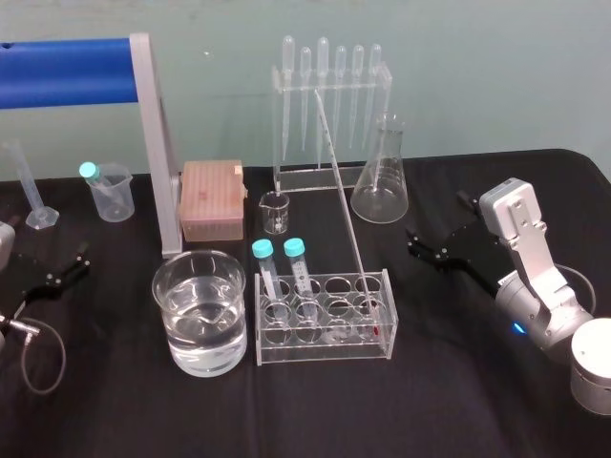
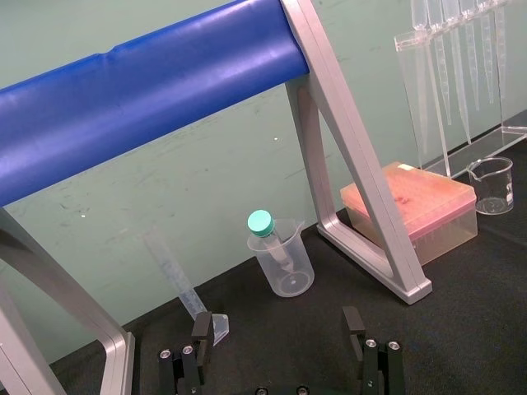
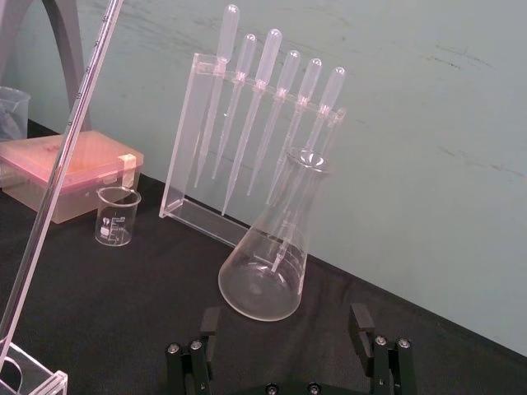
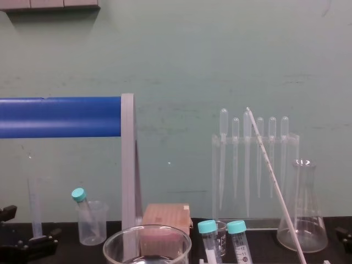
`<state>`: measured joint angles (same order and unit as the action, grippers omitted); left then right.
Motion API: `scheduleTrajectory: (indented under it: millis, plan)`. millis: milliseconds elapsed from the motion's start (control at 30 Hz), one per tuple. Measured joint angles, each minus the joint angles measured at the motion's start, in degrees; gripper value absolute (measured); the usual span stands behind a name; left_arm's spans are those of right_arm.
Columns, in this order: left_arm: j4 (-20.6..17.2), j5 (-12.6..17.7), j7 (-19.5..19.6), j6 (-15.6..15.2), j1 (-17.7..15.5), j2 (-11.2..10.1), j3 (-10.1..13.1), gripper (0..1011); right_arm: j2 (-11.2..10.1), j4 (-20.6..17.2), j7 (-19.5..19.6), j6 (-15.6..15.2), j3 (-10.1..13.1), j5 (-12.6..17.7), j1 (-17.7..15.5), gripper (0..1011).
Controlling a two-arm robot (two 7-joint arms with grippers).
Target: Hold the thermometer with one hand and immerse one end into the beaker, then reinsert it into the test tube rack.
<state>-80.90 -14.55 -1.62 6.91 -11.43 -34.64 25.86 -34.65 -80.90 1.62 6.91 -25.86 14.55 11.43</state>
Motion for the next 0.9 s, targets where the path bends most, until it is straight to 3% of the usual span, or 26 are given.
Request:
scheduleTrajectory:
  millis: [900]
  plan:
    - [0.0,0.0,0.0,0.0,0.0,0.0,0.0,1008,0.0,0.0,0.0,0.0,0.0,0.0,0.0,1003]
